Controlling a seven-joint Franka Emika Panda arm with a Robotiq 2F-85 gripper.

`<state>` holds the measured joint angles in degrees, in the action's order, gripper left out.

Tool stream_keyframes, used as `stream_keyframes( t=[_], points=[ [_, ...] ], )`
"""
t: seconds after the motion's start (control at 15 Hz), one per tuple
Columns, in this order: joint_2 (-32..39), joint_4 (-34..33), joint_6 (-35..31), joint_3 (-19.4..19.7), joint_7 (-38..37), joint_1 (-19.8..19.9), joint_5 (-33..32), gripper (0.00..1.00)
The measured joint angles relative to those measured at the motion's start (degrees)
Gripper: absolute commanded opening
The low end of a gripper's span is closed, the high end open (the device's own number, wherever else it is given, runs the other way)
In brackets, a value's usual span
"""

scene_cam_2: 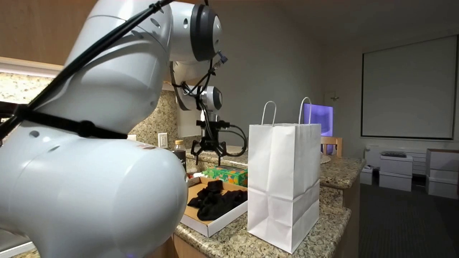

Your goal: Put the socks in the bag

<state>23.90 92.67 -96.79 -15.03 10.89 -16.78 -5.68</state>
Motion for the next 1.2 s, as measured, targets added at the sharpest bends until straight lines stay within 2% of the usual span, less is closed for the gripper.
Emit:
stream_keyframes(
  t=[0.47, 0.53, 0.6, 0.87, 1.07, 1.2],
  points=[
    [12.6, 2.7, -19.2, 0.5, -14.7, -1.4, 10.5, 1.0],
    [13.3, 2.7, -21.4, 0.6, -16.9, -1.8, 11.4, 0.75],
    [13.6, 2.8, -23.5, 0.7, -19.1, -2.0, 12.1, 0.74],
    [12.6, 4.8, -32.0, 2.0, -28.2, -3.2, 12.8, 0.47],
    [11.3, 6.9, -37.2, 4.8, -36.7, -6.1, 12.3, 0.26],
    [10.9, 7.4, -37.9, 7.0, -42.3, -8.6, 11.6, 0.16]
  ],
)
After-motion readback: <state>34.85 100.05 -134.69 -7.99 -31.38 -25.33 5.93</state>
